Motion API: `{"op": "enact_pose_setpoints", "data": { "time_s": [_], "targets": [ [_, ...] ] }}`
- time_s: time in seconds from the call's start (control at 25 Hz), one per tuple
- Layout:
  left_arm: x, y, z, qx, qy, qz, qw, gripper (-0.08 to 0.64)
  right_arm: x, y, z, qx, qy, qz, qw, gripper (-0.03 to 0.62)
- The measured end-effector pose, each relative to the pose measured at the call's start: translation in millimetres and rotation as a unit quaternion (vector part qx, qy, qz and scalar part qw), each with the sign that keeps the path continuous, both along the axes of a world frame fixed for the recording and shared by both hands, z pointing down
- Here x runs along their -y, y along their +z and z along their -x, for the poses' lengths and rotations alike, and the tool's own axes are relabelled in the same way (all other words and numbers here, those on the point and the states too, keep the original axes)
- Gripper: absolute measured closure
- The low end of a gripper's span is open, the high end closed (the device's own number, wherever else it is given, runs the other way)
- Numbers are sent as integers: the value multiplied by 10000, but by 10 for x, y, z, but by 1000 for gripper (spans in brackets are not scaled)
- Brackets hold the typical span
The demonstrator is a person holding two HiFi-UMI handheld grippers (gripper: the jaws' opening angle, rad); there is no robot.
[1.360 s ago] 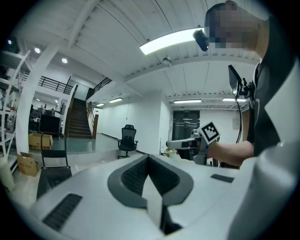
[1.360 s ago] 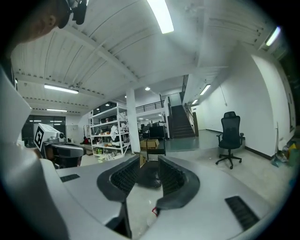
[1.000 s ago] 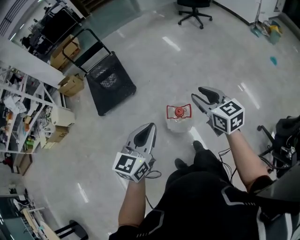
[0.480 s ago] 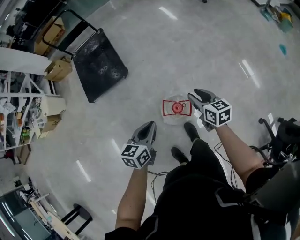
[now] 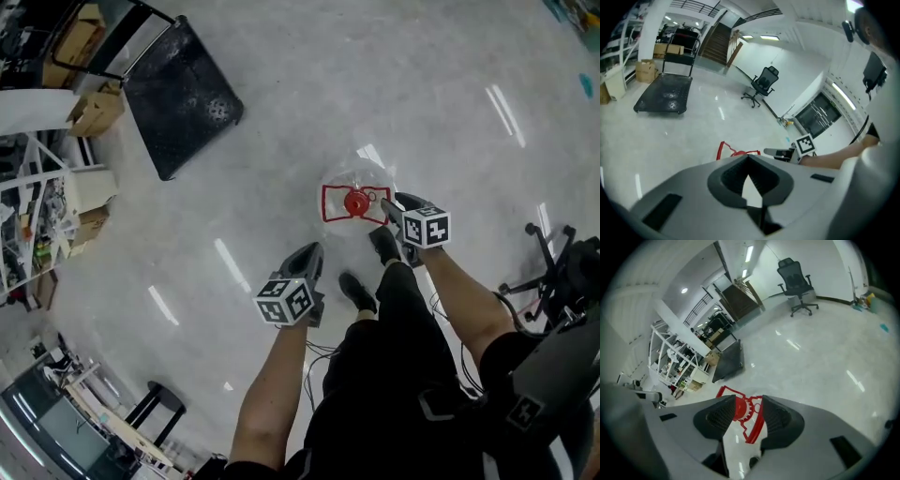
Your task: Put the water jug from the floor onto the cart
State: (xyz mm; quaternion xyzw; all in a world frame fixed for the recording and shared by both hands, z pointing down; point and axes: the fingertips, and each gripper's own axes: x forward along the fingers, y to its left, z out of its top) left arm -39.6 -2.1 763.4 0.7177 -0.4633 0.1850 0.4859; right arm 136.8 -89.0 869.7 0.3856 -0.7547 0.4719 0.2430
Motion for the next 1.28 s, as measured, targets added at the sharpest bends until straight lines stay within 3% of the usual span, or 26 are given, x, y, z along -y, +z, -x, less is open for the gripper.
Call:
{"op": "enact_pose_setpoints", "data": {
  "time_s": [0.2,0.44,0.56,0.68,0.8,0.92,1.08,1.28],
  "targets": [
    [-165,174,27,93,370,278,9989,569,-66,524,-36,-224,227,507,9982,416],
    [-253,368,153,102,86,545,9984,569,-104,825,70,-100,131,842,9963,416],
    [-223,332,110,45,19,420,9991,569,-157,887,128,-24,-19,927,9957,422],
    [-175,351,53,2,114,350,9993,569,-125,919,177,145,190,1013,9946,513],
    [-167,325,-47,12,485,223,9986,569,-42,864,255,387,336,1097,9926,528],
    [-200,230,-145,45,807,77,9967,569,-47,806,294,224,144,1184,9926,529],
    [-94,18,-63,77,441,-42,9990,569,-44,540,332,183,-60,1161,9931,529],
    [211,-412,111,220,122,-529,9983,569,118,-8,377,207,-311,924,9950,529]
  ]
}}
